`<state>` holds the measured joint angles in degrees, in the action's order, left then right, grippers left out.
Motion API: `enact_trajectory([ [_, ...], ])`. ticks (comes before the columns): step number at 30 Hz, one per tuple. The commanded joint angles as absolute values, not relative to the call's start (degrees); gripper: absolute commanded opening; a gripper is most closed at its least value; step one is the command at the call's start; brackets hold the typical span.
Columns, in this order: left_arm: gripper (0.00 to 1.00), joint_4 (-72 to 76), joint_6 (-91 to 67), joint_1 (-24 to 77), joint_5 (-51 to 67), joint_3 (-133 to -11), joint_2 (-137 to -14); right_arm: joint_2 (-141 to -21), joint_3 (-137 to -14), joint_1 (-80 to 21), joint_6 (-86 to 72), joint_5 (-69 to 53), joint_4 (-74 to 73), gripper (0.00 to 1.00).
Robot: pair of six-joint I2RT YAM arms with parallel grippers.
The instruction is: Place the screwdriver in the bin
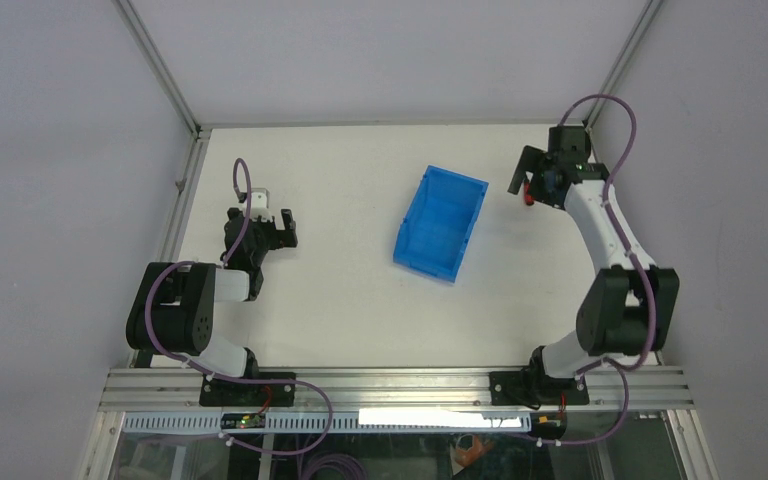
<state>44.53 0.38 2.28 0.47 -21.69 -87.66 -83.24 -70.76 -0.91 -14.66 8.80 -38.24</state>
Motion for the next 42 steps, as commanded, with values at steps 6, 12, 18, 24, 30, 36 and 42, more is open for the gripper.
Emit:
enact_trajectory([
  [6,0.99,46.1,-0.5,2.7,0.9,-22.0,-86.4,-113.4,-100.3,2.5,-5.3,5.0,-50.2,0.99],
  [12,0.99,46.1,-0.5,2.7,0.9,-22.0,-86.4,-125.3,-110.0,3.2,-3.1,4.1,-53.3,0.98],
  [18,0.99,46.1,-0.5,2.6,0.9,-22.0,-86.4,-131.2,-113.4,3.8,-2.6,4.8,-53.0,0.86],
  [24,0.99,46.1,-0.5,2.6,0.9,-22.0,-86.4,-133.6,-114.5,4.7,-4.0,4.8,-53.3,0.38],
  [30,0.99,46.1,-0.5,2.7,0.9,-22.0,-86.4,-131.7,-115.9,4.9,-3.9,4.8,-54.7,0.13],
  [36,0.99,46.1,-0.5,2.6,0.9,-22.0,-86.4,-123.7,-114.3,4.8,-3.6,7.6,-56.2,0.07],
  [42,0.99,46.1,-0.5,2.7,0.9,-22.0,-86.4,-114.3,-111.9,4.8,-6.8,7.3,-61.2,0.03],
])
